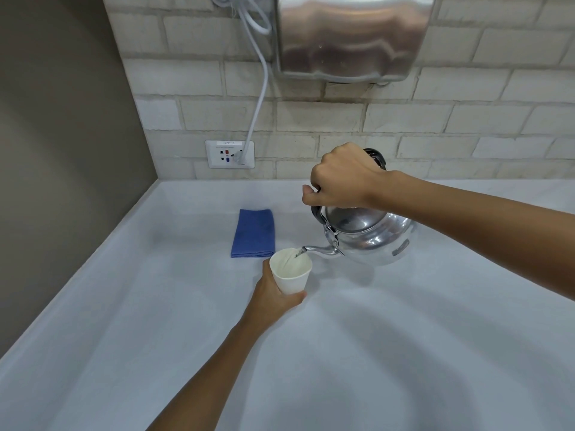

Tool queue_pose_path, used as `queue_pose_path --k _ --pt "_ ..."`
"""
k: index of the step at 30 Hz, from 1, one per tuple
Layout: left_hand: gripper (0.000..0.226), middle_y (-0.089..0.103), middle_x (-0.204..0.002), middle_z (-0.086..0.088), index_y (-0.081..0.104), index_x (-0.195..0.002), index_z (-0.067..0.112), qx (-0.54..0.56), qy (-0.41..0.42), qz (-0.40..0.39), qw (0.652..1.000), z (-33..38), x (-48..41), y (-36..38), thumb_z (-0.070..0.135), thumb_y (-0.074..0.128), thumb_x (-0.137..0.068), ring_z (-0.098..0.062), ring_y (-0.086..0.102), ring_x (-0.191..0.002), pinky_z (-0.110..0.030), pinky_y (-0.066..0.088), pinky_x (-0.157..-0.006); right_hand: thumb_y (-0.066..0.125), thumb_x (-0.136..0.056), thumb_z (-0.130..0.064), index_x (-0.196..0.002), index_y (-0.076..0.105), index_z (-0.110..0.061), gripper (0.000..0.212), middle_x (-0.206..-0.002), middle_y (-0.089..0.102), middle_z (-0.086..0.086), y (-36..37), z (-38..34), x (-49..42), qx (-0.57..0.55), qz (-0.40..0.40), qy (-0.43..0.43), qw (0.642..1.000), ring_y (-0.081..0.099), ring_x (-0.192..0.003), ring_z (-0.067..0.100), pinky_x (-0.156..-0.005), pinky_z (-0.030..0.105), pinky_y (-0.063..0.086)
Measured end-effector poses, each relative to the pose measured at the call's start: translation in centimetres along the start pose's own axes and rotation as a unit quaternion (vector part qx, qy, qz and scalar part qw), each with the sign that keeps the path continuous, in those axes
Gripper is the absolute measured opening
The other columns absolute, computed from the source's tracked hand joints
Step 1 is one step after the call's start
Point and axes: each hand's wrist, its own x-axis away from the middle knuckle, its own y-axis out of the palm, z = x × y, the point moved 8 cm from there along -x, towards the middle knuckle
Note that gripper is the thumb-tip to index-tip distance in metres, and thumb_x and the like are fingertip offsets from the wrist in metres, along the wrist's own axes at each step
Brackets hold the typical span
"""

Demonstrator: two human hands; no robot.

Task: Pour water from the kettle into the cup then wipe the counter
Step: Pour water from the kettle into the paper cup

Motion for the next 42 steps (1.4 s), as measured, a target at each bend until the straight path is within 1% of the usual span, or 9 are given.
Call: queue_pose_path --k 13,21,26,32,39,42 --pt "0.085 0.047 -0.116 0.007 0.031 -0.125 0.023 -0.003 0.003 -0.004 1.0 0.1 0.0 0.0 0.025 0.084 -0.059 -0.015 0.048 -0.105 -0.027 0.041 -0.083 0.045 -0.085 -0.03 -0.043 0.02 -0.009 0.053 -0.04 0.021 0.004 -0.2 0.3 0.0 0.013 -0.002 -0.006 1.0 0.014 -0.039 0.018 -0.046 0.022 0.011" --pt "0.086 0.048 -0.115 0.008 0.03 -0.123 0.027 -0.005 0.003 -0.007 1.0 -0.4 -0.1 0.1 0.029 0.084 -0.057 -0.015 0.05 -0.104 -0.027 0.042 -0.082 0.045 -0.085 -0.03 -0.043 0.02 -0.009 0.053 -0.04 0.021 0.004 -0.1 0.4 0.0 0.013 -0.005 -0.007 1.0 0.014 -0.039 0.019 -0.046 0.022 0.012" --pt "0.085 0.047 -0.114 0.01 0.03 -0.122 0.028 -0.007 0.01 -0.005 1.0 -0.5 -0.2 0.2 0.029 0.085 -0.057 -0.013 0.049 -0.102 -0.025 0.041 -0.081 0.045 -0.085 -0.029 -0.043 0.019 -0.009 0.053 -0.04 0.021 0.005 -0.2 0.5 0.0 0.01 -0.003 -0.006 1.0 0.014 -0.039 0.019 -0.046 0.022 0.012" --pt "0.086 0.048 -0.113 0.009 0.03 -0.122 0.029 -0.012 0.006 -0.006 1.0 -0.8 -0.4 0.2 0.031 0.085 -0.056 -0.013 0.049 -0.102 -0.026 0.041 -0.081 0.046 -0.084 -0.029 -0.043 0.019 -0.009 0.053 -0.04 0.02 0.005 -0.2 0.6 0.0 0.018 -0.003 -0.008 1.0 0.014 -0.039 0.019 -0.046 0.022 0.011" --pt "0.083 0.049 -0.11 0.014 0.027 -0.113 0.041 -0.009 -0.005 -0.003 1.0 -1.1 -0.4 0.2 0.037 0.083 -0.052 -0.012 0.051 -0.099 -0.026 0.041 -0.08 0.046 -0.085 -0.029 -0.043 0.018 -0.009 0.054 -0.041 0.019 0.005 -0.3 0.6 0.0 0.021 -0.001 -0.01 1.0 0.015 -0.039 0.019 -0.046 0.023 0.01" --pt "0.083 0.049 -0.111 0.013 0.027 -0.113 0.04 -0.006 0.0 -0.003 1.0 -0.9 -0.4 0.2 0.035 0.084 -0.053 -0.012 0.05 -0.1 -0.025 0.04 -0.08 0.046 -0.085 -0.029 -0.043 0.018 -0.009 0.054 -0.04 0.018 0.005 -0.3 0.5 0.0 0.022 -0.002 -0.012 1.0 0.015 -0.039 0.019 -0.046 0.023 0.01"
